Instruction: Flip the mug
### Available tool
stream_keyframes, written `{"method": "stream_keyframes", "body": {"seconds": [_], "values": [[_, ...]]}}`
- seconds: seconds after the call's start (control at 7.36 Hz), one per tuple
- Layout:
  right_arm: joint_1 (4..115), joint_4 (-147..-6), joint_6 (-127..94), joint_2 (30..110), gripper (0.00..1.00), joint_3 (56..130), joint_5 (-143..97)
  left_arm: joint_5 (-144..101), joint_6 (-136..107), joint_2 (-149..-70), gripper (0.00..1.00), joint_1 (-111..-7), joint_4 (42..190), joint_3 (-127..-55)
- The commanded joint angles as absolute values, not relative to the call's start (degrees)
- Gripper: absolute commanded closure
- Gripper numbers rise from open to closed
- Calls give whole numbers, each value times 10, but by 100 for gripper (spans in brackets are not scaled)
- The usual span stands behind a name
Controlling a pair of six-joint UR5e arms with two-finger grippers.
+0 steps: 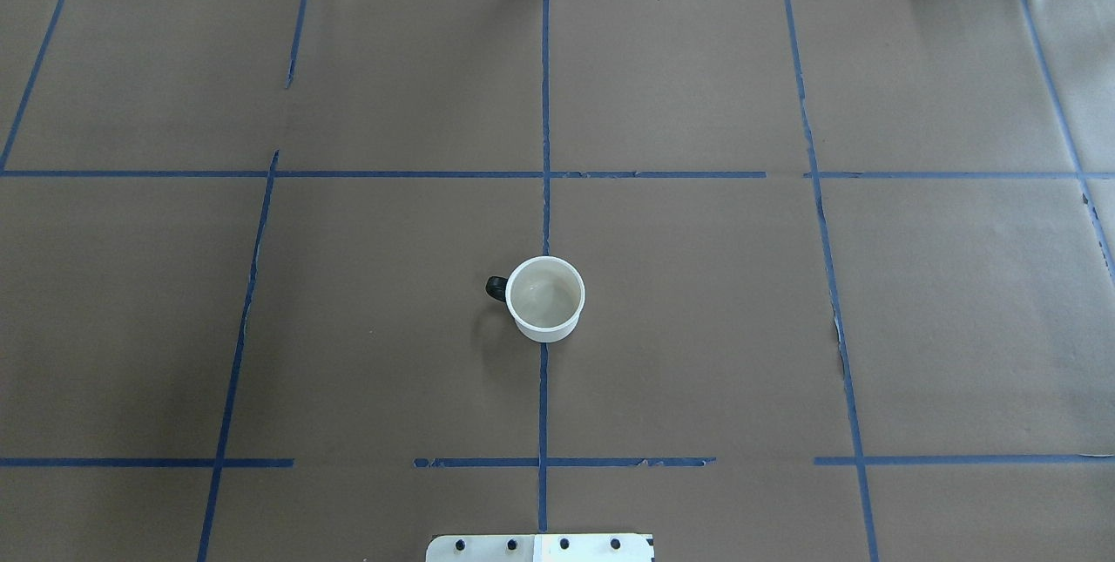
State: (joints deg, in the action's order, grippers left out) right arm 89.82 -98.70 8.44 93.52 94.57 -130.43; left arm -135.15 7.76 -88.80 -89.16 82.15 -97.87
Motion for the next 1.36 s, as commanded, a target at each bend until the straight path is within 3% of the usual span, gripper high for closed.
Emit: {"method": "stream_keyframes", "body": {"seconds": [0.0,1.22], "values": [[898,-987,84,935,0,946,-1304,-1352,77,-891,0,-892,821,-971],[898,-987,84,935,0,946,-1304,-1327,75,-882,0,-894,823,-955]]}}
